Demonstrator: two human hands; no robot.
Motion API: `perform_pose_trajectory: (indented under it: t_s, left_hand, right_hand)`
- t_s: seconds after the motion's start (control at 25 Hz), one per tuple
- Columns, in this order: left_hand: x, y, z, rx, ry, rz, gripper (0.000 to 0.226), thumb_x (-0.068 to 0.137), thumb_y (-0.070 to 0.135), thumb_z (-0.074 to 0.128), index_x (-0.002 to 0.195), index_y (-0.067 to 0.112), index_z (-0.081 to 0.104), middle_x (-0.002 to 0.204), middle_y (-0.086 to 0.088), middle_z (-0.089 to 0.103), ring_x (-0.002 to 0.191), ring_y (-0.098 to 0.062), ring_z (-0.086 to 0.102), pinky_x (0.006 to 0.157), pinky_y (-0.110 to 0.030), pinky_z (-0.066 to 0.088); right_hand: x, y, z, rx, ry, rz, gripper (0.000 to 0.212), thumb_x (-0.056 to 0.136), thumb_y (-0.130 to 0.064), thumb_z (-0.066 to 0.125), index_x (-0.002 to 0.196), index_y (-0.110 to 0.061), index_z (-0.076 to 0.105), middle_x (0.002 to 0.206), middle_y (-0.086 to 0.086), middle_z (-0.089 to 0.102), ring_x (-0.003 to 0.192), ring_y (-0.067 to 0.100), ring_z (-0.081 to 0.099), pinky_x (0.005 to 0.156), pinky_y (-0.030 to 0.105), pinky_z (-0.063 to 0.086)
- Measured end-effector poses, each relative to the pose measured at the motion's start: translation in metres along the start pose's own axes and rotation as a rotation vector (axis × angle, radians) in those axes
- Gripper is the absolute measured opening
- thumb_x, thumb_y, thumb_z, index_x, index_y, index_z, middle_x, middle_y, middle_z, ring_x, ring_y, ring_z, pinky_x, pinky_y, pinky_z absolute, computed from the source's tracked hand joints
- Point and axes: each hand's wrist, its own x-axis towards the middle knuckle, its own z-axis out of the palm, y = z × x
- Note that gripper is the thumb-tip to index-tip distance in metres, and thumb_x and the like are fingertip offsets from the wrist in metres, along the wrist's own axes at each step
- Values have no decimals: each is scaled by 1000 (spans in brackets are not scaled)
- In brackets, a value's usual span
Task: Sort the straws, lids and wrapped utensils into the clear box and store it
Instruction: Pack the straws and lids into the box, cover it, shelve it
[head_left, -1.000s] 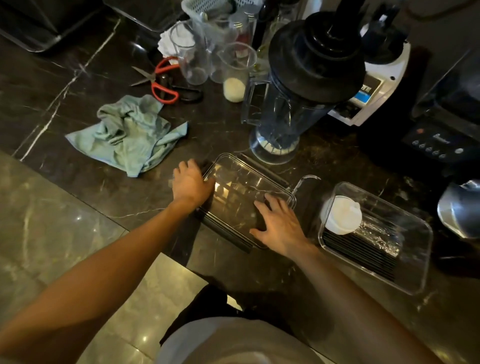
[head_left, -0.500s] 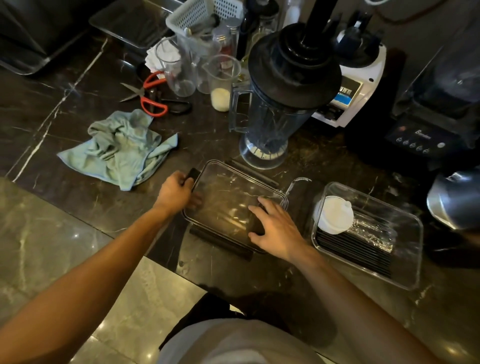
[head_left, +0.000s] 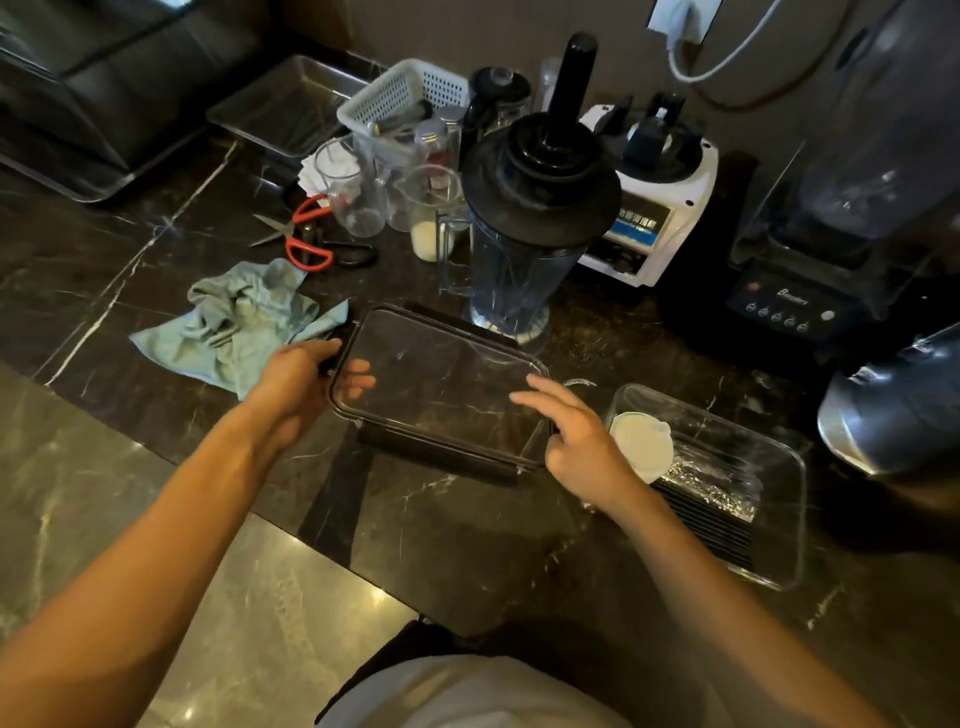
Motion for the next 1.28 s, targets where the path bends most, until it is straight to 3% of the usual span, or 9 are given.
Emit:
perform_pose_trajectory:
  t_s: [0.24, 0.44, 0.56, 0.68, 0.84, 0.92, 1.04, 1.2, 1.28]
  left_hand:
    - [-15, 14, 27, -141, -65, -92, 29, 109, 16, 39, 94, 0, 59, 61, -5, 74, 51, -14, 73, 42, -18, 54]
    - [-23, 10, 73, -149, -164, -141, 24, 108, 14, 44, 99, 2, 63, 69, -8, 78, 57, -14, 75, 52, -19, 60]
    - [-28, 3, 104, -62, -281, -144, 22, 106, 14, 47, 106, 4, 66, 77, -8, 79, 61, -11, 75, 60, -23, 62]
    - [-37, -3, 141, 28, -394, -112, 23, 105, 20, 48, 109, 7, 67, 77, -9, 75, 60, -12, 73, 54, -23, 61]
    - [-49, -9, 182, 377, -608, -13, 56, 93, 62, 52, 112, 12, 68, 75, -7, 68, 64, -16, 64, 62, -29, 51]
    - [-49, -19, 200, 572, -588, 134, 50, 90, 57, 62, 103, 10, 70, 68, -6, 62, 59, -15, 56, 58, -27, 45]
    - [-40, -43, 221, 845, -505, 448, 41, 98, 35, 65, 86, -4, 71, 65, -20, 66, 56, -15, 54, 57, -30, 45]
    - [-32, -76, 235, 905, -513, 471, 40, 98, 31, 66, 69, 4, 67, 56, -2, 64, 53, -5, 56, 60, -25, 50]
    - [-30, -93, 237, 874, -494, 418, 34, 97, 28, 68, 69, 8, 70, 62, -2, 69, 62, -11, 67, 69, -33, 57]
  right_hand:
    - [-10, 20, -64, -133, 187, -172, 73, 89, 18, 57, 150, -23, 53, 167, -4, 33, 157, 11, 23, 124, 41, 33]
    - [-43, 41, -96, 10, 379, -207, 55, 95, 4, 68, 143, -22, 59, 160, -6, 45, 147, 5, 41, 119, 29, 38]
    - [-68, 54, -111, 138, 553, -199, 43, 93, 9, 67, 128, -16, 66, 139, 4, 62, 133, 15, 57, 114, 40, 46]
    - [-97, 63, -129, 219, 656, -75, 20, 100, -6, 64, 114, -20, 70, 117, -4, 70, 113, 14, 67, 100, 41, 54]
    - [-129, 72, -146, 345, 761, 87, 9, 105, -24, 57, 104, -26, 65, 90, 2, 72, 84, 12, 69, 81, 28, 56]
    - [-141, 82, -151, 363, 797, 127, 14, 106, -25, 55, 104, -14, 65, 81, 13, 68, 74, 16, 67, 73, 30, 55]
    - [-156, 103, -152, 438, 862, 249, 30, 107, -29, 54, 103, -1, 63, 71, 8, 62, 62, 18, 61, 61, 36, 52]
    - [-171, 128, -143, 481, 869, 429, 44, 109, -33, 48, 92, 6, 59, 61, 8, 57, 51, 17, 55, 49, 31, 47]
    - [-174, 139, -138, 458, 851, 511, 33, 109, -32, 49, 94, -5, 62, 61, 6, 59, 48, 14, 55, 47, 31, 46]
